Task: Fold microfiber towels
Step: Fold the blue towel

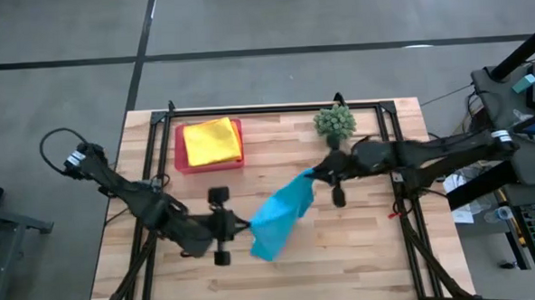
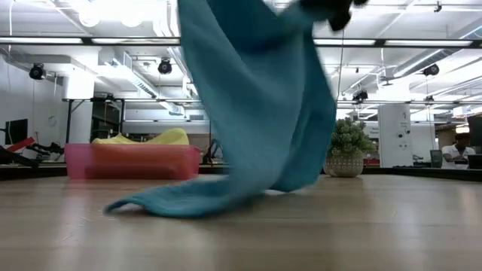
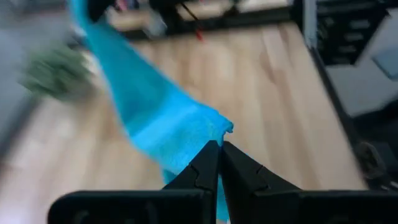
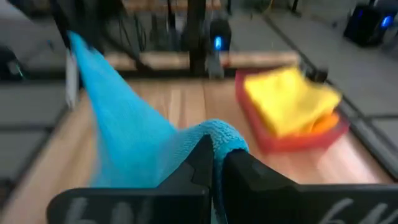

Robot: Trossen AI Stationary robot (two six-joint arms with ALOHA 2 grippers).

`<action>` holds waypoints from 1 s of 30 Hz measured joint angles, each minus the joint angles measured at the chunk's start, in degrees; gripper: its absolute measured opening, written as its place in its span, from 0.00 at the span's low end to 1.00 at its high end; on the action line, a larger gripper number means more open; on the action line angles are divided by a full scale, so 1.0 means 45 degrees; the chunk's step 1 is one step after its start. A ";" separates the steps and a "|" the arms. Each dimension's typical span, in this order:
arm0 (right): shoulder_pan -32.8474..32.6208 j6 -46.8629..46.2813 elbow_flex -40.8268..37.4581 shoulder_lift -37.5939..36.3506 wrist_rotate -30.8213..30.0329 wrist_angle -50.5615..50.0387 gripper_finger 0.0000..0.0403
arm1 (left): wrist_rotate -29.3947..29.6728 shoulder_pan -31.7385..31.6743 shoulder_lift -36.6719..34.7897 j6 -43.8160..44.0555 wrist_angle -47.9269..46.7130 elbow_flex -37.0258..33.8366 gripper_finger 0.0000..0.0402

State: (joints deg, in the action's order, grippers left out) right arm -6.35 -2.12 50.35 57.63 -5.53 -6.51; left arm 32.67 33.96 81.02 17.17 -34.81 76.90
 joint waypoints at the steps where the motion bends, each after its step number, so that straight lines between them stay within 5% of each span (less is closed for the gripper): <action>1: 0.0000 -0.0087 0.0362 -0.0299 -0.0002 -0.0277 0.02 | 0.0469 0.0037 -0.0274 -0.0390 0.0023 0.0000 0.00; 7: 0.0093 0.0319 0.2779 -0.1084 -0.0003 -0.1938 0.02 | 0.2016 -0.0237 -0.1954 -0.2580 -0.0028 -0.0068 0.00; 14: 0.0987 0.0221 0.5571 -0.0063 -0.0127 -0.5120 0.02 | 0.4420 -0.0861 -0.3717 -0.4149 0.0601 -0.0068 0.00; 20: 0.1462 0.0513 0.6455 0.0889 0.0123 -0.6591 0.02 | 0.3777 -0.0919 -0.4458 -0.4989 0.0444 -0.0332 0.00; 30: 0.0749 -0.1593 0.5096 0.1150 0.4146 -0.7726 0.02 | 0.0871 0.0328 -0.3328 -0.2363 -0.0148 -0.1988 0.00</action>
State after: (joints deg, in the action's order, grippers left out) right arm -2.98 -9.29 73.28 62.81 13.12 -41.28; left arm 36.59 35.43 66.05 6.54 -35.47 67.96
